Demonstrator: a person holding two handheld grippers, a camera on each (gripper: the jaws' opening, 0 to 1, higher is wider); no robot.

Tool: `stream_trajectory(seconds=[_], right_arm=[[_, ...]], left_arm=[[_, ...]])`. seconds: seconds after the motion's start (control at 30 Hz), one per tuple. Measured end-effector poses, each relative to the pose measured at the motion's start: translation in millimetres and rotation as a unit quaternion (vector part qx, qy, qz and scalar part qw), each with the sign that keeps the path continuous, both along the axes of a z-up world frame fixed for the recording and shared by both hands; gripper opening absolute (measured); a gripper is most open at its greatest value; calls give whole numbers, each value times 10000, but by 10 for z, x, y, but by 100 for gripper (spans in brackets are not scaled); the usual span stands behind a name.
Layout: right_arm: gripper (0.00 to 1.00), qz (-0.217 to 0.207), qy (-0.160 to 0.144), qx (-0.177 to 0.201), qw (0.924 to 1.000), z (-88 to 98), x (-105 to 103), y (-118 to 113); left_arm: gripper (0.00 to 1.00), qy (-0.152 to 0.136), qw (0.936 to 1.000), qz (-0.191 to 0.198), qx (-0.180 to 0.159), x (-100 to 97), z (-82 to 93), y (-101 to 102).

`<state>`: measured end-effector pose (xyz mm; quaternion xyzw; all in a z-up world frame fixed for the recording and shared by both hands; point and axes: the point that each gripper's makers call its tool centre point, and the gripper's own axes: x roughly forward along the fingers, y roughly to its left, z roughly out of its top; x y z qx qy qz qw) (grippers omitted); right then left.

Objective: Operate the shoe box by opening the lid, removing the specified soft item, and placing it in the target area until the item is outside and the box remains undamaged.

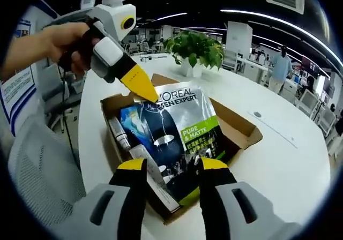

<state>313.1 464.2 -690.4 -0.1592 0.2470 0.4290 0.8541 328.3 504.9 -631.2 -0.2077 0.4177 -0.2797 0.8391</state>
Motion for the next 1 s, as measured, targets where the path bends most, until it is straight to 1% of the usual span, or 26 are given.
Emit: stream_trajectory(seconds=[0.2, 0.27, 0.33, 0.53, 0.7, 0.87, 1.0], right_arm=[[24, -68, -116, -143, 9998, -58, 69, -9], [22, -11, -141, -172, 9998, -66, 55, 2], [20, 4, -191, -211, 9996, -60, 49, -6], [16, -15, -177, -142, 9997, -25, 33, -11], [10, -19, -150, -22, 9999, 25, 3, -5], [5, 11, -145, 97, 9998, 93, -22, 16], [2, 63, -176, 157, 9997, 183, -42, 54]], left_arm=[[0, -96, 9998, -152, -21, 18, 106, -122], [0, -125, 9997, -187, 35, 23, 110, -139], [0, -168, 9994, -235, 166, 25, 99, -141], [0, -235, 9985, -259, 424, 30, 80, -95], [1, -277, 9972, -285, 631, 12, 58, -33], [1, -272, 9974, -224, 621, -20, 75, 43], [1, -297, 9977, -170, 592, -39, 113, 96]])
